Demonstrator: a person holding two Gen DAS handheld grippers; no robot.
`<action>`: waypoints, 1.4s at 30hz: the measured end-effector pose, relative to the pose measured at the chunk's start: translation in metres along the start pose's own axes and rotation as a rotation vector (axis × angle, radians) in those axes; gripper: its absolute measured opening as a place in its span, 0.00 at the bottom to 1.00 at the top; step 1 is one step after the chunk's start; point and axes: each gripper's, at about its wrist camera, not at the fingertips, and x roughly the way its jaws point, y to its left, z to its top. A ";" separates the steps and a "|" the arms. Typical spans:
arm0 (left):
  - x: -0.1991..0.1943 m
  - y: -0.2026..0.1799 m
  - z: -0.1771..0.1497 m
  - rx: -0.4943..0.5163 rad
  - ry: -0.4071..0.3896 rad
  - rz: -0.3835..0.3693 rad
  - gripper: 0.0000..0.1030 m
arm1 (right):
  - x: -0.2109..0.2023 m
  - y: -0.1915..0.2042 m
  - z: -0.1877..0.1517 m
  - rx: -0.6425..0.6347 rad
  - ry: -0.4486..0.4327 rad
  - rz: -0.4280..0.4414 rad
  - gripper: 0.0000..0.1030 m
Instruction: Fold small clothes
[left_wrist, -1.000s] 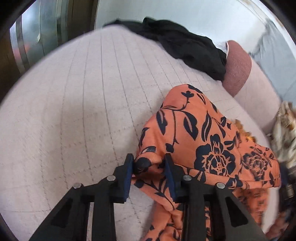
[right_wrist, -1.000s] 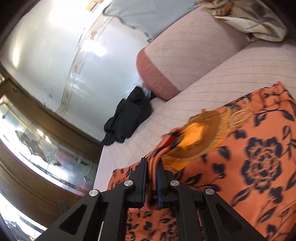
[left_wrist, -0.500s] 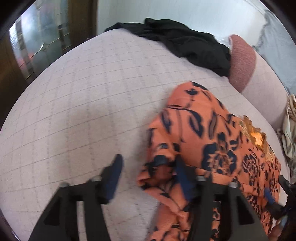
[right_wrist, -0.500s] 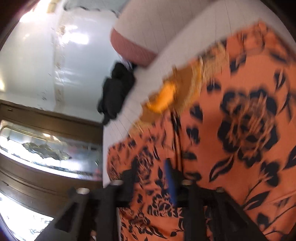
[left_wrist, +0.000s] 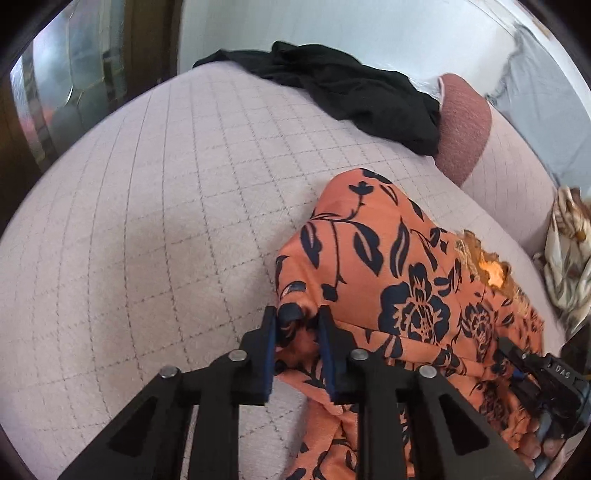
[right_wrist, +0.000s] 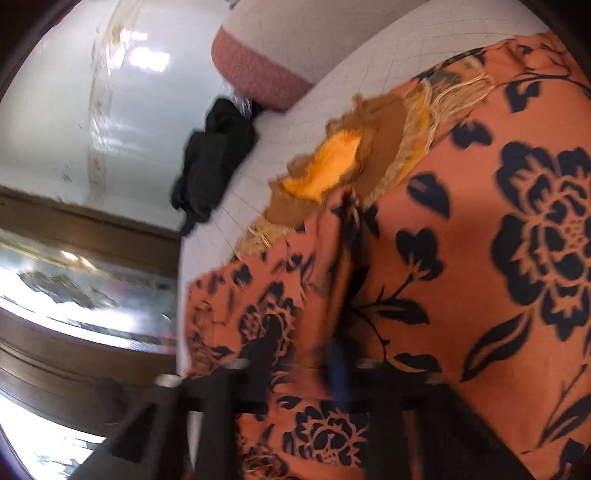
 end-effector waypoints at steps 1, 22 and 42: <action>0.000 -0.002 0.000 0.007 -0.004 0.001 0.19 | 0.001 0.005 -0.003 -0.027 -0.008 -0.016 0.15; -0.003 -0.028 0.001 0.077 -0.034 -0.021 0.61 | -0.169 -0.084 -0.001 -0.001 -0.454 -0.339 0.08; 0.019 -0.067 -0.028 0.329 -0.007 0.198 0.77 | -0.165 -0.111 0.033 0.084 -0.384 -0.148 0.77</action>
